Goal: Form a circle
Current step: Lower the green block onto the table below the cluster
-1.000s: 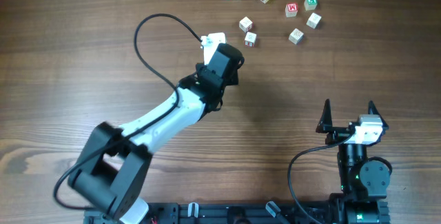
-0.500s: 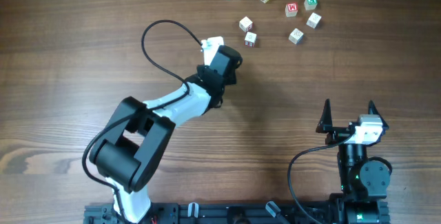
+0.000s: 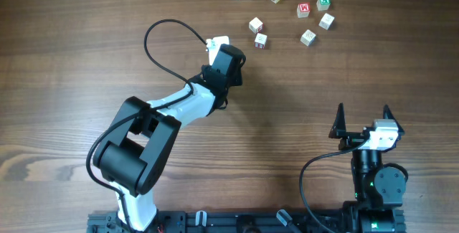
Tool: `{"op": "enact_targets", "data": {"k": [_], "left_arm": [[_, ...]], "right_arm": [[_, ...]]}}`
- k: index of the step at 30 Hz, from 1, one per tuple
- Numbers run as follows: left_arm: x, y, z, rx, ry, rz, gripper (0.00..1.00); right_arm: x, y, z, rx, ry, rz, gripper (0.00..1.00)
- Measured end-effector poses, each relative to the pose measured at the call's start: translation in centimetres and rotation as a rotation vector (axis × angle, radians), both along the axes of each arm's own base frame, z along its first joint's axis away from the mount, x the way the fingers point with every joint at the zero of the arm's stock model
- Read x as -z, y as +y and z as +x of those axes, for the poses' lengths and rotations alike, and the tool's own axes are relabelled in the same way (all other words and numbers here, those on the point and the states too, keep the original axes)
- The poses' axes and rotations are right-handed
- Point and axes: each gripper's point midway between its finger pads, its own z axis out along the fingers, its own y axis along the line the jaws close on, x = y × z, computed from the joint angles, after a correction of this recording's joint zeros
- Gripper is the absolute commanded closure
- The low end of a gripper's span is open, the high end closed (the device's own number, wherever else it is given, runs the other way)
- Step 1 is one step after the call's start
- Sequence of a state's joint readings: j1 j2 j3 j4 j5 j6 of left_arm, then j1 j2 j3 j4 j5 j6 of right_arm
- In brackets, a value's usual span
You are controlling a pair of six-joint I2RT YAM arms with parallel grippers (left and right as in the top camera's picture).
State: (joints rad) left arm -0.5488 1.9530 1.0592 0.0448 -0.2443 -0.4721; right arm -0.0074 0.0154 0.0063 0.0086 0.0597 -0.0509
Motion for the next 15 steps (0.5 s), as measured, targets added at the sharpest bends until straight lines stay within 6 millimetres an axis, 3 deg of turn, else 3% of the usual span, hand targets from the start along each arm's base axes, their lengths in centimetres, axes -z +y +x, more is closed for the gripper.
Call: {"op": "enact_targets", "data": {"k": [15], "left_arm": [[0.1, -3.3, -1.9, 0.095, 0.007, 0.013, 0.77]], "right_arm": [[0.0, 0.0, 0.0, 0.000, 0.000, 0.000, 0.00]]}}
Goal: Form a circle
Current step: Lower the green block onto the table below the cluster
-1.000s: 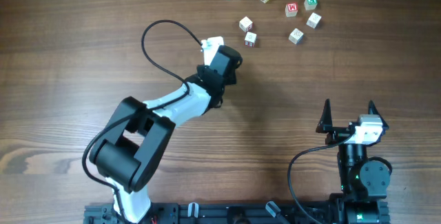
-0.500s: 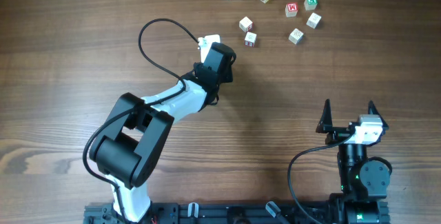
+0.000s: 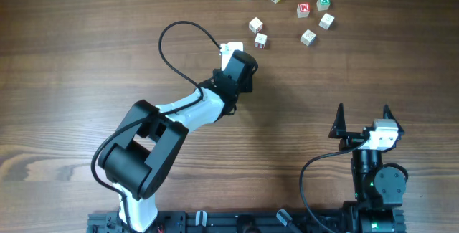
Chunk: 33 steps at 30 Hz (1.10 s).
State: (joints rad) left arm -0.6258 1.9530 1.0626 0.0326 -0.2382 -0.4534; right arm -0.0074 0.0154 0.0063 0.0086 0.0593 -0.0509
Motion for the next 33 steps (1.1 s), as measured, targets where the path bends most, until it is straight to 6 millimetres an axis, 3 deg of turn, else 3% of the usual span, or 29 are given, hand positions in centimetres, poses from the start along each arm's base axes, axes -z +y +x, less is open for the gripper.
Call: {"op": "enact_targets", "data": {"k": [25, 33], "left_arm": [[0.1, 0.8, -0.1, -0.029, -0.005, 0.047, 0.70], [0.4, 1.4, -0.3, -0.044, 0.003, 0.078, 0.57]], "right_arm": [[0.0, 0.0, 0.0, 0.000, 0.000, 0.000, 0.00], [0.0, 0.0, 0.0, 0.000, 0.000, 0.000, 0.01]]}}
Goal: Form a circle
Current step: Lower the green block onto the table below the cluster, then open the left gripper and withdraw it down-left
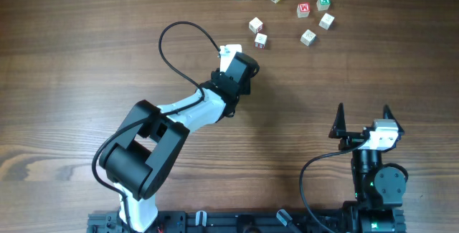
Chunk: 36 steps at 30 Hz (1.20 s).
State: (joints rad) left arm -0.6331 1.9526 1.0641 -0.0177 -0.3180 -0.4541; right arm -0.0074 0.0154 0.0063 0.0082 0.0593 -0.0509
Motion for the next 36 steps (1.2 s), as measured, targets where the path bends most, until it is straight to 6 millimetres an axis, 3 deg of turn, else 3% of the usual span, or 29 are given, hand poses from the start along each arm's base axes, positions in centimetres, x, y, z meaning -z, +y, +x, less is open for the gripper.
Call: {"op": "enact_targets", "data": {"k": [8, 9, 10, 14, 17, 19, 20, 23, 29, 31, 36], "left_arm": [[0.1, 0.1, 0.0, -0.001, 0.001, 0.004, 0.39], [0.0, 0.1, 0.0, -0.002, 0.000, 0.003, 0.23], [-0.1, 0.1, 0.0, -0.001, -0.001, 0.003, 0.00], [-2.3, 0.4, -0.5, -0.002, -0.013, -0.006, 0.00], [-5.9, 1.4, -1.3, -0.014, -0.038, -0.006, 0.00], [-9.3, 2.8, -2.2, -0.035, -0.064, 0.005, 0.00], [-9.9, 3.9, -3.3, -0.042, -0.034, 0.035, 0.00], [-11.2, 7.6, -6.5, -0.071, 0.048, 0.112, 0.00], [-13.4, 13.1, -12.0, -0.113, 0.165, 0.200, 0.00], [-14.2, 15.1, -14.7, -0.123, 0.211, 0.232, 0.00], [-15.0, 17.1, -18.0, -0.130, 0.268, 0.260, 0.00]], "right_arm": [[0.0, 0.0, 0.0, 0.000, 0.000, 0.000, 0.00], [0.0, 0.0, 0.0, 0.000, 0.000, 0.000, 0.00], [0.0, 0.0, 0.0, 0.000, 0.000, 0.000, 0.00], [0.0, 0.0, 0.0, 0.000, 0.000, 0.000, 0.00], [0.0, 0.0, 0.0, 0.000, 0.000, 0.000, 0.00], [0.0, 0.0, 0.0, 0.000, 0.000, 0.000, 0.01], [0.0, 0.0, 0.0, 0.000, 0.000, 0.000, 0.00], [0.0, 0.0, 0.0, 0.000, 0.000, 0.000, 0.00], [0.0, 0.0, 0.0, 0.000, 0.000, 0.000, 0.00], [0.0, 0.0, 0.0, 0.000, 0.000, 0.000, 0.00], [0.0, 0.0, 0.0, 0.000, 0.000, 0.000, 0.00]]}}
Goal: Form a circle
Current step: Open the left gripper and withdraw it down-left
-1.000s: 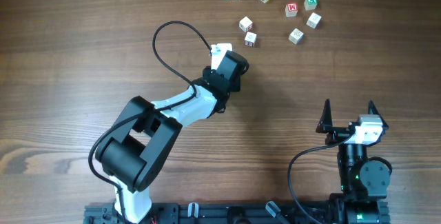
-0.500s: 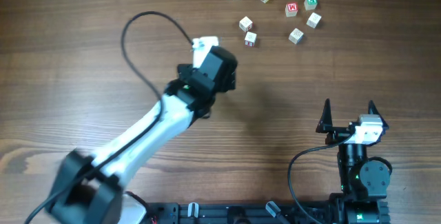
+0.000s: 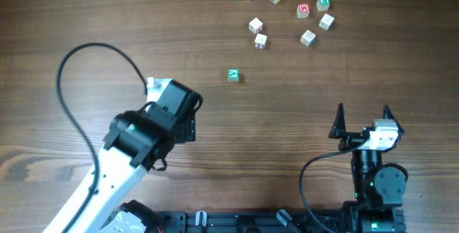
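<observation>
Several letter blocks lie in a loose ring at the far side, among them a white block (image 3: 260,41), another white block (image 3: 308,37) and a green block (image 3: 323,3). One green block (image 3: 232,75) lies alone, nearer than the ring and touching nothing. My left gripper (image 3: 188,122) hangs under its wrist, well to the near left of that block and holding nothing; its fingers are mostly hidden. My right gripper (image 3: 363,115) rests open at the near right, with nothing between its fingers.
The wooden table (image 3: 72,32) carries nothing but the blocks. The left arm's black cable (image 3: 86,50) loops out over the left half. The right arm's base (image 3: 376,183) and its cable sit at the near right edge.
The left arm has drawn back from the spot just below the ring to the near left. A lone green block now lies uncovered where its gripper was. The right arm has not moved.
My left gripper was low over the table just left of the ring's near side. Half a second later it stood slightly further right, and it was still there at the last earlier moment. Now it is withdrawn, and a green block lies on that spot.
</observation>
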Tool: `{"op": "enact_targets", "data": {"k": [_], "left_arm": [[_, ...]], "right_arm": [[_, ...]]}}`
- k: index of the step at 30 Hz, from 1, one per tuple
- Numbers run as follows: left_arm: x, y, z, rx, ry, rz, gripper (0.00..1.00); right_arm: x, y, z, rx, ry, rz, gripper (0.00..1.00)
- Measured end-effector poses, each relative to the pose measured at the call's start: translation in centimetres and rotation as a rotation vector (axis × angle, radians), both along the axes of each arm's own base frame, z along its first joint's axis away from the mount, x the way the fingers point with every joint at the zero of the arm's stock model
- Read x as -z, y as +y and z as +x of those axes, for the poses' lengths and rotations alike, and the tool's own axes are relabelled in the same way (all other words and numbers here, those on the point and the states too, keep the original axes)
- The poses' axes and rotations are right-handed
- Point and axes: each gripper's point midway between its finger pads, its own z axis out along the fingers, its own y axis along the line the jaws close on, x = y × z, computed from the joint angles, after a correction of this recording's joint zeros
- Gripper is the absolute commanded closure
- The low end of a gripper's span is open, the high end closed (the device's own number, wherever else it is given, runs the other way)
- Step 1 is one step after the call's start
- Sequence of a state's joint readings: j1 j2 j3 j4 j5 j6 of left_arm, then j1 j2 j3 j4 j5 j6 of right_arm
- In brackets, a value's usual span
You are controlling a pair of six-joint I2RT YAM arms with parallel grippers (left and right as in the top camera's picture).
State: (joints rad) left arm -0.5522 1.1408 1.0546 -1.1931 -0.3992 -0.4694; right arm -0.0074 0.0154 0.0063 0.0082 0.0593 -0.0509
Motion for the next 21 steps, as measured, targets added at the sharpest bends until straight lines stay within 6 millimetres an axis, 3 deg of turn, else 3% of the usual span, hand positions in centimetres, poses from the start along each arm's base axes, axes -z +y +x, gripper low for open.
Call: {"op": "enact_targets", "data": {"k": [6, 21], "left_arm": [[-0.1, 1.7, -2.9, -0.018, 0.075, 0.031, 0.00], [-0.1, 1.7, -3.0, -0.022, 0.077, 0.031, 0.00]], "right_arm": [[0.0, 0.0, 0.0, 0.000, 0.000, 0.000, 0.00], [-0.2, 0.0, 0.0, 0.000, -0.008, 0.000, 0.00]]}}
